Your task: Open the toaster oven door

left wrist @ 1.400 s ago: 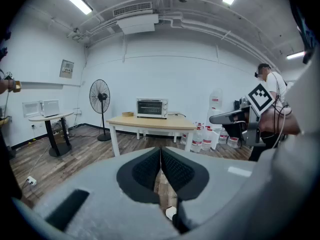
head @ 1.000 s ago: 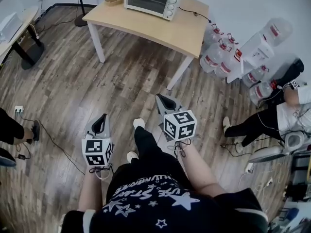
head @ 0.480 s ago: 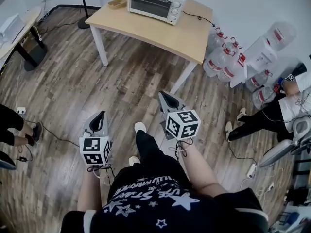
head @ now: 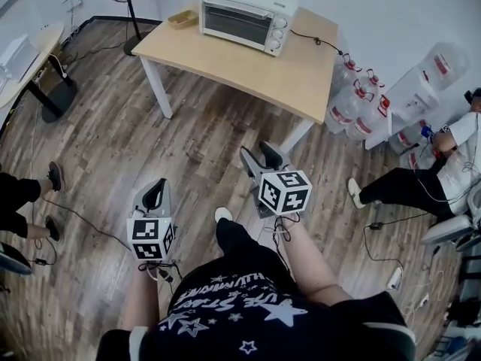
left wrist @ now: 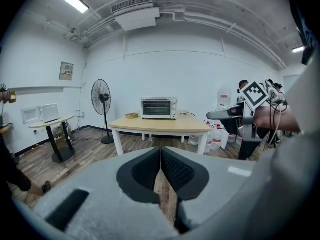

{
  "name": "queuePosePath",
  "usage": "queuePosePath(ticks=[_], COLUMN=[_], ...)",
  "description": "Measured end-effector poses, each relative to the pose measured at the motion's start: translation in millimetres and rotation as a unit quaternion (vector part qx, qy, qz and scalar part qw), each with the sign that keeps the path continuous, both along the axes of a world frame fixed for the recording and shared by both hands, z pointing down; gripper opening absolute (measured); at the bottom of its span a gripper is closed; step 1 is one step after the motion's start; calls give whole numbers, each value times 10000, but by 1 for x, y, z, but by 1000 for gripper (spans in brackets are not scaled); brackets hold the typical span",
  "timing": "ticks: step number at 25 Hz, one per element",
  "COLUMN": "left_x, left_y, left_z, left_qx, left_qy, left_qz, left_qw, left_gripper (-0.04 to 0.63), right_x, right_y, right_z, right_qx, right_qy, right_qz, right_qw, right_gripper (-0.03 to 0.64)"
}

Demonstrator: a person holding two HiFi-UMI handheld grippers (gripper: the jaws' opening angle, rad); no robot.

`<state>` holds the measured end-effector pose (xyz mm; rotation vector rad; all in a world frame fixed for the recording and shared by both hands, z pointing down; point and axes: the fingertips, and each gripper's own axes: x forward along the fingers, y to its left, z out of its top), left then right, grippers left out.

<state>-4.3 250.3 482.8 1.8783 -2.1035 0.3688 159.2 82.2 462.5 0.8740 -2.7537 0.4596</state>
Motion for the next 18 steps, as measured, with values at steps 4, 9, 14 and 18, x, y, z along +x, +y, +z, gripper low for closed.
queuePosePath(ticks=[4, 9, 14, 18], left_x=[-20, -42, -55, -59], left_y=[-44, -104, -149, -176], left_z=[-3, -14, -18, -21], left_qx=[10, 75, 82, 88], left_qy=[-36, -123, -183, -199], left_qz=[-41, -116, -214, -251], left_qw=[10000, 9998, 9996, 9994], left_gripper=[21, 21, 21, 21], right_x=[-19, -43, -57, -60], right_y=[-50, -112, -162, -189], right_z=[-4, -15, -17, -18], right_qx=[11, 40, -6, -45], right_qy=[-93, -219, -331, -384], right_qz=[28, -1, -45, -49], right_qw=[10000, 9998, 9994, 9992], right_gripper=[219, 221, 222, 225])
